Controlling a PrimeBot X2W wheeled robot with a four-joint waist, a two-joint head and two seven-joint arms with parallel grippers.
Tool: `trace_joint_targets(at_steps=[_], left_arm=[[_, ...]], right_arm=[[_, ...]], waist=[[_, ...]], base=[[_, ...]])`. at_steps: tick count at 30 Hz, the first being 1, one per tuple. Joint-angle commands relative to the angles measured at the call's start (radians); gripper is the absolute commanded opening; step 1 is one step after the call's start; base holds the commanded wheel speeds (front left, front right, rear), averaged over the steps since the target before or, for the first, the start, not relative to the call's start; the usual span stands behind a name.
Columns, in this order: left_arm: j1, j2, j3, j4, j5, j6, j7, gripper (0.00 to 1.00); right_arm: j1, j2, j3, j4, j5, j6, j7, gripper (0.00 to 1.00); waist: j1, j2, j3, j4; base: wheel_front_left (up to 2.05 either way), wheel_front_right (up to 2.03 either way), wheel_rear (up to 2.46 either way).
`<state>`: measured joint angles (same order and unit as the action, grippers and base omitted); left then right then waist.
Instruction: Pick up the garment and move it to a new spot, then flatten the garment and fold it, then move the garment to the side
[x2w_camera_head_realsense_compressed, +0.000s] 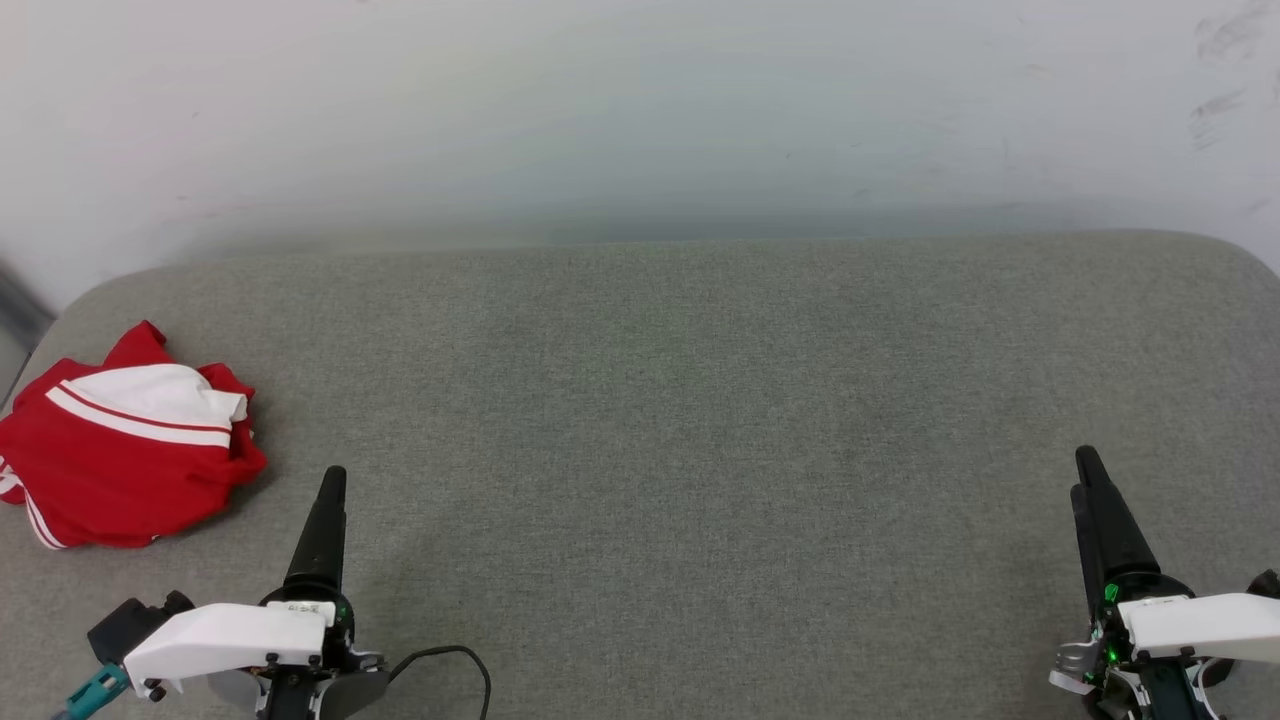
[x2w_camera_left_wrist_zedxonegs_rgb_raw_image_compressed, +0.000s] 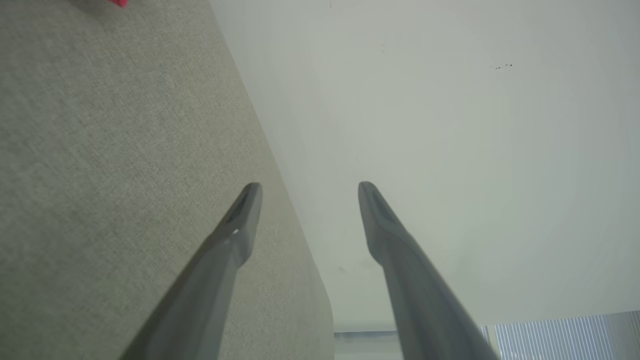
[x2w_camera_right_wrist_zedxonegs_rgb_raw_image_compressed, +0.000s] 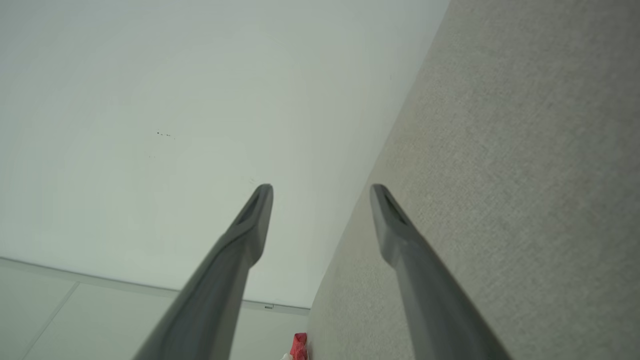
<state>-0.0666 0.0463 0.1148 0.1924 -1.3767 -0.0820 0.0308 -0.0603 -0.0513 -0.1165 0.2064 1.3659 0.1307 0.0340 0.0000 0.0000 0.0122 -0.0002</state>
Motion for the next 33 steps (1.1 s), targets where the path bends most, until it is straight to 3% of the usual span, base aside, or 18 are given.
trace_joint_targets(at_steps=[1, 19, 33], left_arm=[[-0.014, 0.003, -0.004, -0.03, 0.037, 0.011, -0.009, 1.0], [0.01, 0.003, -0.083, -0.1, 0.451, 0.13, -0.08, 1.0], [0.023, 0.016, -0.135, -0.125, 0.669, 0.193, -0.127, 1.0]], right_arm=[[-0.008, -0.001, 0.0, -0.03, -0.037, 0.0, -0.011, 1.0], [0.023, 0.0, 0.035, -0.132, -0.447, 0.0, -0.083, 1.0], [0.043, 0.0, 0.049, -0.16, -0.661, 0.0, -0.13, 1.0]], waist=[[0.0, 0.0, 0.001, 0.0], [0.0, 0.0, 0.007, 0.002], [0.0, 0.0, 0.013, 0.002]], base=[[0.0, 0.0, 0.0], [0.0, 0.0, 0.0], [0.0, 0.0, 0.0]])
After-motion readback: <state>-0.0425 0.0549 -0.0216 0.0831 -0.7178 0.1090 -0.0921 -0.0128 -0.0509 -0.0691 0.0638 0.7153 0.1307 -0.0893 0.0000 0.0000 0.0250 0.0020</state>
